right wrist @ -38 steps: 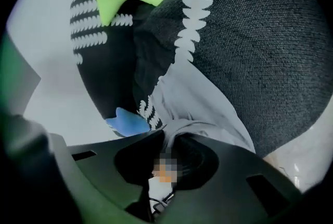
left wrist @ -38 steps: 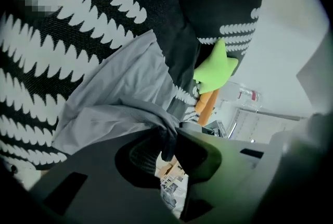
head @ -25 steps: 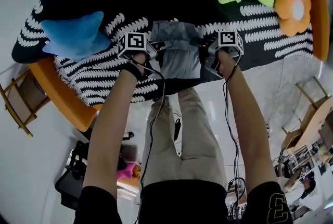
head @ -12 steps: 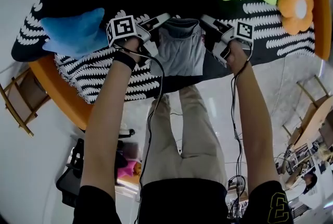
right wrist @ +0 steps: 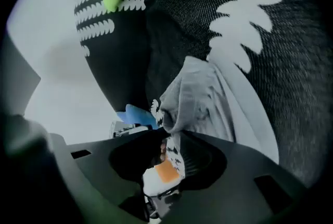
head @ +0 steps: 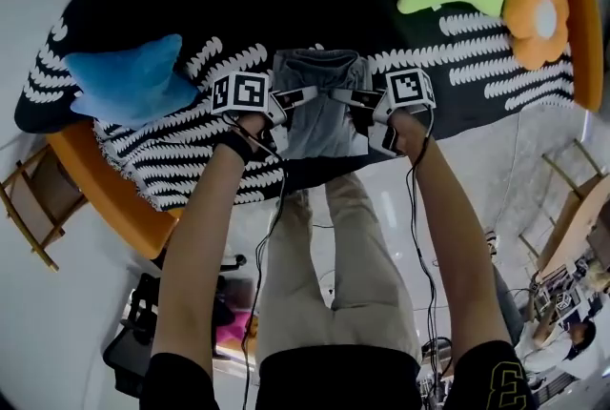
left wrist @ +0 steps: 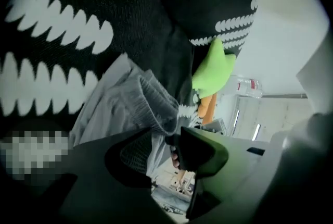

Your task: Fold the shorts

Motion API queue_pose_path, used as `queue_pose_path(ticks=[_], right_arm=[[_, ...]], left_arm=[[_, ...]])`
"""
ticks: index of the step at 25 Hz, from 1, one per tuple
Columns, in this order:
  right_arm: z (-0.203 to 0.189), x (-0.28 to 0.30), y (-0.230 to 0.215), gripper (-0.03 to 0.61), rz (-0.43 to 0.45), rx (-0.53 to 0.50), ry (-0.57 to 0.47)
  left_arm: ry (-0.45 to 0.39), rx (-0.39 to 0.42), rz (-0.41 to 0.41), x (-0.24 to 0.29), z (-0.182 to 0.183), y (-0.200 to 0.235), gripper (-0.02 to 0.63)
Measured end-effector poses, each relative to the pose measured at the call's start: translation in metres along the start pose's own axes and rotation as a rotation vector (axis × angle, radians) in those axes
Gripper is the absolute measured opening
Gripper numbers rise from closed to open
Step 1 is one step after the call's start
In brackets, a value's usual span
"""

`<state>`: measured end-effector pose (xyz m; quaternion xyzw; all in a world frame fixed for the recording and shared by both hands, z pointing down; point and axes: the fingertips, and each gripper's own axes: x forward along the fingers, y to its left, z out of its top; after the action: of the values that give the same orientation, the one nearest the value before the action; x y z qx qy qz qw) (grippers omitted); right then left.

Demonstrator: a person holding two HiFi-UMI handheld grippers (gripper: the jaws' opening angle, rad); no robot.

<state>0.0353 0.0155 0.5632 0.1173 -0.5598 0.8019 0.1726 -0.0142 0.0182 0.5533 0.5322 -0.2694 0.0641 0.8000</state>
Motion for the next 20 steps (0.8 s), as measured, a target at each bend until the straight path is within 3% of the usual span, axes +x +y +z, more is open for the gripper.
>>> queue_pose_path(ticks=[2,4,5,6,7,8,10,11,13,14,17,18,20], right_arm=[[0.03,0.011,0.013,0.127,0.019,-0.008,-0.082],[0.055,0.008,0.016,0.126,0.013,-0.05,-0.169],[0.059,0.006,0.01,0.116,-0.014,-0.075,-0.186],[0.059,0.006,0.004,0.061,-0.043,-0.098,-0.182],[0.058,0.009,0.001,0.017,-0.059,-0.121,-0.167],[0.056,0.01,0.001,0.017,-0.057,-0.149,-0.151],[0.055,0.005,0.016,0.056,0.022,-0.195,-0.141],[0.054,-0.003,0.03,0.094,0.09,-0.199,-0.156],[0.052,-0.031,0.055,0.118,0.163,-0.209,-0.22],[0.048,-0.047,0.058,0.12,0.132,-0.237,-0.252],[0.019,-0.082,0.028,0.12,-0.157,-0.419,-0.269],[0.002,-0.084,0.017,0.126,-0.24,-0.502,-0.236],[-0.04,-0.082,-0.013,0.137,-0.409,-0.667,-0.133]], left_arm=[[-0.11,-0.008,-0.031,-0.003,0.041,-0.005,0.183],[-0.202,-0.018,-0.07,-0.005,0.062,-0.013,0.125],[-0.231,-0.024,-0.068,-0.004,0.064,-0.01,0.117],[-0.254,-0.027,-0.051,-0.004,0.066,-0.002,0.105],[-0.276,-0.03,-0.031,-0.005,0.069,0.007,0.06],[-0.295,-0.034,-0.022,-0.006,0.073,0.012,0.027],[-0.315,-0.029,-0.048,-0.008,0.08,0.007,0.043],[-0.315,-0.004,-0.07,-0.009,0.08,-0.004,0.102],[-0.314,0.116,-0.071,-0.021,0.074,-0.03,0.158],[-0.315,0.199,-0.037,-0.03,0.067,-0.038,0.166],[-0.257,0.424,0.138,-0.061,0.028,-0.029,0.251],[-0.215,0.476,0.205,-0.069,0.009,-0.015,0.326],[-0.128,0.564,0.36,-0.08,-0.028,0.026,0.337]])
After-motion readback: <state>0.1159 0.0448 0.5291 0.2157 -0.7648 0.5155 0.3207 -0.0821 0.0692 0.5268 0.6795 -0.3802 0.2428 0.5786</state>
